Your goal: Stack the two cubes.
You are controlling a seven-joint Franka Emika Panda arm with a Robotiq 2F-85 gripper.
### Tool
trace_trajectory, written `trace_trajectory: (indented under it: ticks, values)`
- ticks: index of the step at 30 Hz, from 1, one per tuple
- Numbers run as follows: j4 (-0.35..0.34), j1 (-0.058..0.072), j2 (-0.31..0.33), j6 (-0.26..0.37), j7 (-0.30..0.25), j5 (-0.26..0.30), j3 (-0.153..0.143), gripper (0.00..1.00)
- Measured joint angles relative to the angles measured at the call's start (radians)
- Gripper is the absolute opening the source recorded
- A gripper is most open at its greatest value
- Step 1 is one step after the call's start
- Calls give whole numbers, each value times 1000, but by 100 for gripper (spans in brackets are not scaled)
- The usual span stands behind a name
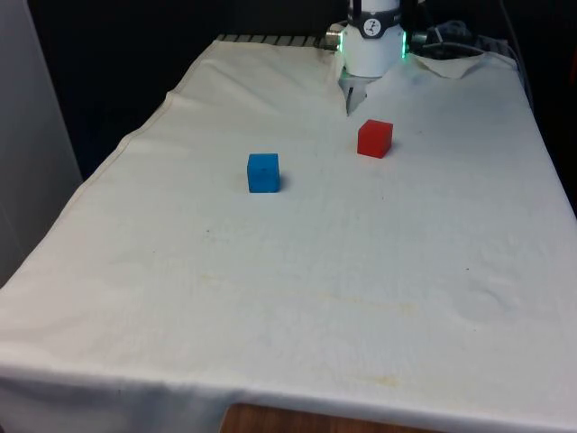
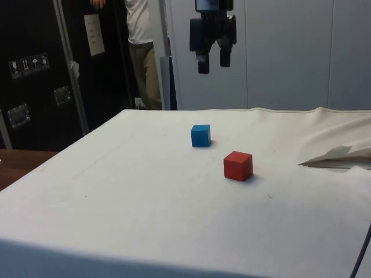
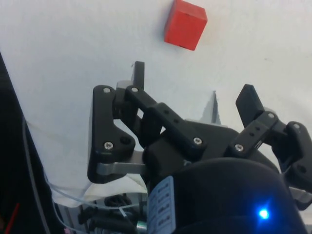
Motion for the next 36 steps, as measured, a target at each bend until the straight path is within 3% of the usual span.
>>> trace_trajectory:
  ticks: [7,13,26,31,36]
  values:
    - [-42,1,15,59,-19,37,2,100]
    - [-62,3,64,112,-48,66,7,100]
    - [-81,5,108,139,-51,60,42,100]
    - [-92,5,111,149,-16,30,63,100]
    - [-93,4,111,150,-9,25,66,100]
